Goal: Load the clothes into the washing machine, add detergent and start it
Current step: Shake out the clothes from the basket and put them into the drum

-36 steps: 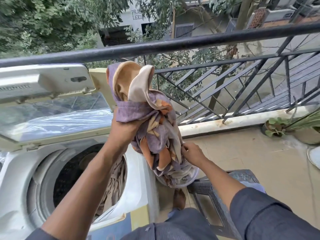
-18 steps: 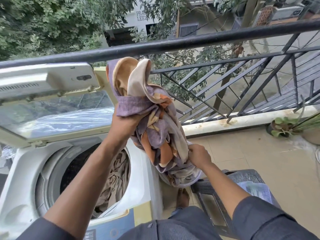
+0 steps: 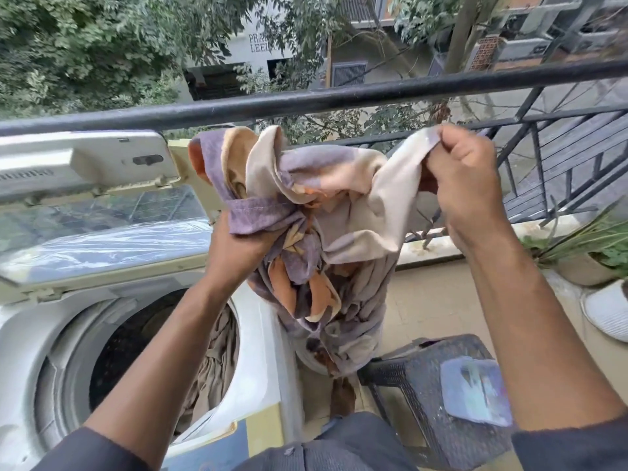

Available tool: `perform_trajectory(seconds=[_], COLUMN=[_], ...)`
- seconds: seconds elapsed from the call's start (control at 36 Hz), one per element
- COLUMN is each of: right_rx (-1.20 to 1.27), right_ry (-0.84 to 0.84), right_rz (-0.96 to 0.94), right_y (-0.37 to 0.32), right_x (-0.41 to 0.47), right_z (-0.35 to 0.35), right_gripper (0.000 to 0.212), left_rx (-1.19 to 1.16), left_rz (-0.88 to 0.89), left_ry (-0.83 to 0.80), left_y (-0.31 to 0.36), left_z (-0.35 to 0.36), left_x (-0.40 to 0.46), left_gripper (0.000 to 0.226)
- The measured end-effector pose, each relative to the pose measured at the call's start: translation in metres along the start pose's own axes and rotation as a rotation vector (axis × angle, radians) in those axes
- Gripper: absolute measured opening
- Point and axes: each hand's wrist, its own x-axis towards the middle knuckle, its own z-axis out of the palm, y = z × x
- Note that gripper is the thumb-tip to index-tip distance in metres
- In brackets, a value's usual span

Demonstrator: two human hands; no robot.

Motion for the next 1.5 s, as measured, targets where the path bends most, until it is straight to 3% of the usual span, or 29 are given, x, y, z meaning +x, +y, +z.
perform_trajectory(seconds=[0.06, 0.17, 0.28, 0.36, 0.53, 0.61, 0.67, 0.75, 0.86, 1.03, 1.11, 1.31, 1.39, 1.5], right_rx=[0.053, 0.070, -0.039, -0.164, -0.363, -0.288, -0.223, -0.265, -0.351, -0.512, -0.604, -0.836, -0.833, -0.634], right_ry=[-0.022, -0.105, -0.197, -0.295, -0.441, -0.515, -0.447, -0.153, 0.107, -0.062, -0.115, -0.219, -0.167, 0.012], right_rz=[-0.059, -0.166, -0.190, -0.204, -0.130, -0.074, -0.054, -0.090, 0.022, 0.313, 0.345, 0.363, 0.341, 0.274], right_y=[-0.025, -0.057, -0.059, -0.046, -0.017, -0.007, 0.002, 0.029, 0.094, 0.176, 0.185, 0.194, 0.188, 0.165], right_x=[0.001, 0.000, 0.001, -0.002, -0.018, -0.026, -0.034, -0.052, -0.087, -0.126, -0.125, -0.102, -0.084, -0.049], right_z=[0.001, 0.009, 0.027, 0.046, 0.070, 0.059, 0.049, 0.040, 0.036, 0.038, 0.047, 0.052, 0.035, 0.011], right_gripper=[0.022, 0.023, 0.024, 0.027, 0.026, 0.013, 0.022, 0.035, 0.033, 0.024, 0.023, 0.038, 0.037, 0.035], left_rx=[-0.028, -0.010, 0.063, 0.015, 0.031, 0.003, -0.042, -0.109, -0.162, -0.244, -0.274, -0.358, -0.347, -0.324], left_rz=[0.000, 0.072, 0.162, 0.189, 0.124, 0.096, 0.090, 0.073, 0.094, 0.223, 0.248, 0.305, 0.323, 0.318], left_ry=[0.000, -0.088, -0.266, -0.345, -0.228, -0.119, -0.052, 0.039, 0.121, 0.111, 0.143, 0.130, 0.125, 0.090], left_y=[0.003, 0.000, 0.011, 0.018, -0.002, -0.013, -0.015, -0.004, 0.013, 0.038, 0.048, 0.054, 0.048, 0.039], left_z=[-0.001, -0.005, -0.001, 0.014, 0.039, 0.043, 0.042, 0.036, 0.030, 0.025, 0.023, 0.013, 0.007, 0.002], left_x=[0.001, 0.005, 0.008, -0.001, -0.017, -0.018, -0.018, -0.016, -0.010, -0.006, -0.005, -0.002, -0.001, -0.002], left_gripper=[0.045, 0.034, 0.043, 0.033, 0.042, 0.033, 0.038, 0.025, 0.009, 0.041, 0.029, 0.039, 0.042, 0.052])
